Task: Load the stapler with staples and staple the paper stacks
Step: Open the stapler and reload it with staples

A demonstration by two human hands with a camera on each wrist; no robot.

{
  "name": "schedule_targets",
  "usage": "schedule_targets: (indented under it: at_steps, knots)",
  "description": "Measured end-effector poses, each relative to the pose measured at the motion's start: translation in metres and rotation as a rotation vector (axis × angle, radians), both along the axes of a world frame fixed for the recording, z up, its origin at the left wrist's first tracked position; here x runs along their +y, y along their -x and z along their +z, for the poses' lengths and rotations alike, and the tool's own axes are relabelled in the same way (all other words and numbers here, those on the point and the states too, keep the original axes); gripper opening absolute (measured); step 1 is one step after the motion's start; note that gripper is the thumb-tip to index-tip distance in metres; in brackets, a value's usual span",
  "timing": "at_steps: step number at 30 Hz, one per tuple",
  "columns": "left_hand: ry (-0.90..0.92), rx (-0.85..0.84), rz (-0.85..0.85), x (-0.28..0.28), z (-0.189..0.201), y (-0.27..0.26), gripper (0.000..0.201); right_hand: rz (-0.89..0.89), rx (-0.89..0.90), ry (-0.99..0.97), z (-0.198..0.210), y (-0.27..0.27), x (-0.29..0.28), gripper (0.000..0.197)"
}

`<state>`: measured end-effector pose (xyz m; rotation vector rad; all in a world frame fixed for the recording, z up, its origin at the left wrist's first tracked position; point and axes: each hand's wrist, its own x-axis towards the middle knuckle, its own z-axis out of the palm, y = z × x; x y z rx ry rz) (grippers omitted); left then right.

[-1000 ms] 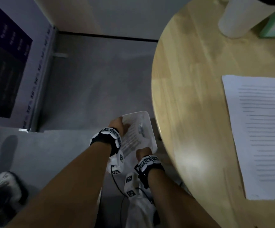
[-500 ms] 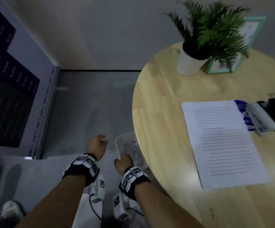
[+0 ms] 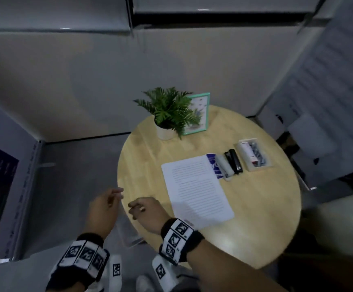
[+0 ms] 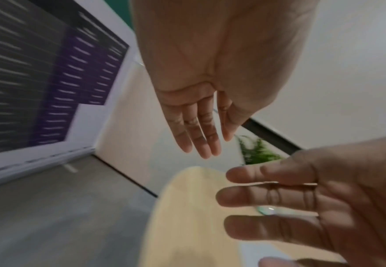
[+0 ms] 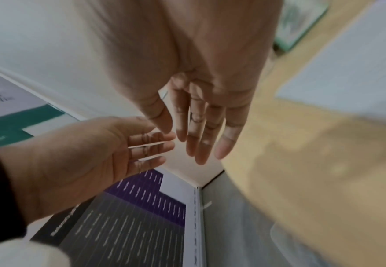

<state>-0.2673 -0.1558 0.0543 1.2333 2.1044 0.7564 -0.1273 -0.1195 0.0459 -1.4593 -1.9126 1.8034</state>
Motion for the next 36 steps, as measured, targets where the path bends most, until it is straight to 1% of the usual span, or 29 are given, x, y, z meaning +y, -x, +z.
schedule_targets:
  at_steps: [3, 6, 11, 13, 15, 18, 21, 23, 26, 29, 32, 34, 36]
  knots:
    - [-0.066, -0.077, -0.084, 0.034, 0.011, -0.061, 0.015, -0.060, 0.000, -0.081, 0.022, -0.072, 0.033, 0.026]
    - [-0.058, -0.101, -0.170, 0.071, 0.009, -0.122, 0.017, -0.141, 0.001, -0.118, 0.023, -0.145, 0.071, 0.021]
    - [0.017, -0.163, -0.210, 0.128, -0.011, -0.220, 0.021, -0.187, -0.128, -0.205, -0.003, -0.253, 0.143, 0.019]
    - [0.054, -0.183, -0.224, 0.146, -0.022, -0.250, 0.021, -0.201, -0.225, -0.268, -0.012, -0.282, 0.172, 0.019]
    - [0.095, -0.196, -0.221, 0.160, -0.034, -0.272, 0.021, -0.227, -0.320, -0.277, -0.022, -0.303, 0.196, 0.021]
    - [0.150, -0.200, -0.207, 0.178, -0.047, -0.297, 0.023, -0.234, -0.473, -0.268, -0.040, -0.316, 0.223, 0.030]
    - [0.169, -0.220, -0.204, 0.192, -0.058, -0.311, 0.027, -0.151, -0.654, -0.289, -0.060, -0.309, 0.242, 0.036]
    - [0.193, -0.225, -0.204, 0.202, -0.064, -0.315, 0.031, -0.119, -0.708, -0.284, -0.070, -0.301, 0.251, 0.039]
    - [0.238, -0.219, -0.198, 0.216, -0.071, -0.318, 0.034, -0.097, -0.754, -0.252, -0.086, -0.289, 0.262, 0.045]
    - [0.280, -0.221, -0.208, 0.227, -0.074, -0.316, 0.038, -0.074, -0.781, -0.245, -0.100, -0.283, 0.268, 0.038]
    - [0.301, -0.246, -0.185, 0.235, -0.076, -0.315, 0.038, -0.036, -0.823, -0.269, -0.104, -0.285, 0.274, 0.031]
    - [0.290, -0.256, -0.170, 0.238, -0.078, -0.314, 0.037, -0.033, -0.797, -0.255, -0.103, -0.289, 0.277, 0.028]
    - [0.284, -0.279, -0.146, 0.239, -0.076, -0.314, 0.036, -0.076, -0.750, -0.229, -0.097, -0.294, 0.280, 0.029]
